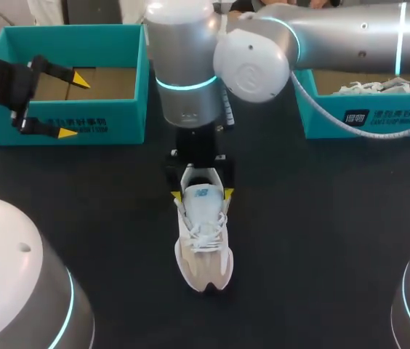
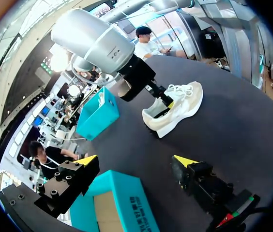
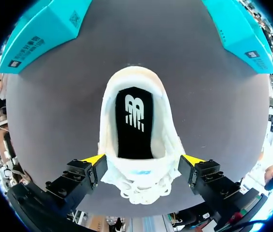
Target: Take the shoe out of the shoebox, open the shoe tongue, remove and reinsert the insole, then place the shoe into the shoebox
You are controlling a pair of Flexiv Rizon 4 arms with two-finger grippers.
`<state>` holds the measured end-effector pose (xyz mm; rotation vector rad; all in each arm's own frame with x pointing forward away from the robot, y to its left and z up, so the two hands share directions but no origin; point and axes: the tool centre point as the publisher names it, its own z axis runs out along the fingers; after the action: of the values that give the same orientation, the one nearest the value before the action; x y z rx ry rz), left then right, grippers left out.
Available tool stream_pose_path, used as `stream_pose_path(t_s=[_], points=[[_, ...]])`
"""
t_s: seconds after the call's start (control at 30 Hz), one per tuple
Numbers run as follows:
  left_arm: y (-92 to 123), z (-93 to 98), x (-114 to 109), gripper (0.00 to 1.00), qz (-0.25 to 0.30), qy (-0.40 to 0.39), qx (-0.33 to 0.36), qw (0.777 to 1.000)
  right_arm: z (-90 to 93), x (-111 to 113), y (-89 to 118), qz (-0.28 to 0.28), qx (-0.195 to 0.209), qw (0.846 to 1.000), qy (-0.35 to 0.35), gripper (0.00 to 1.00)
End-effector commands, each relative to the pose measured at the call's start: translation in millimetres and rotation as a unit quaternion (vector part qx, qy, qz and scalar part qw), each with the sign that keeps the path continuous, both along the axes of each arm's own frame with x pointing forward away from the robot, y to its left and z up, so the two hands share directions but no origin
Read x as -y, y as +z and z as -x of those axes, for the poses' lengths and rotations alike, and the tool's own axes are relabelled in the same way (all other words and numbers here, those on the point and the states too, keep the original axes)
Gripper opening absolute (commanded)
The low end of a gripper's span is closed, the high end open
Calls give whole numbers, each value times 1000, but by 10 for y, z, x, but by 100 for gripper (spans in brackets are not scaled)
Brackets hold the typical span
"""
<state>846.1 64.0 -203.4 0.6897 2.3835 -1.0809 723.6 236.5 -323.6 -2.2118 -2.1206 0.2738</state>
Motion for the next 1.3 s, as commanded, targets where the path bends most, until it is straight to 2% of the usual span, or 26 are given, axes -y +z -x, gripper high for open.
stream_pose_path(t_s=[0.03,0.23,0.43,0.47,0.5,0.53,0.57,0.6,0.63,0.8,0.87,1.03,1.3], points=[[8,8,0,100,-2,0,0,1000,35,15,218,13,24,1000,1,100],[8,8,0,100,-2,0,0,1000,118,11,486,36,44,998,-1,100],[8,8,0,100,-2,0,0,1000,369,-24,588,43,45,998,-9,100],[8,8,0,100,-2,0,0,1000,411,-34,604,45,45,998,-11,89],[8,8,0,100,-2,0,0,1000,452,-33,608,45,45,998,-14,62],[8,8,0,100,-2,0,0,1000,486,-34,596,45,45,998,-14,46],[8,8,0,100,-2,0,0,1000,514,-40,582,44,45,998,-14,41],[8,8,0,100,-2,0,0,1000,540,-46,563,38,47,998,-17,30],[8,8,0,100,-2,0,0,1000,563,-52,533,40,40,998,-14,24],[8,8,0,100,-2,0,0,1000,563,-57,395,36,27,999,-4,23],[8,8,0,100,-2,0,0,1000,519,-72,333,26,28,999,-1,20],[8,8,0,100,-2,0,0,1000,388,-44,148,5,34,999,12,23],[8,8,0,100,-2,0,0,1000,219,42,-97,-1,20,999,33,27]])
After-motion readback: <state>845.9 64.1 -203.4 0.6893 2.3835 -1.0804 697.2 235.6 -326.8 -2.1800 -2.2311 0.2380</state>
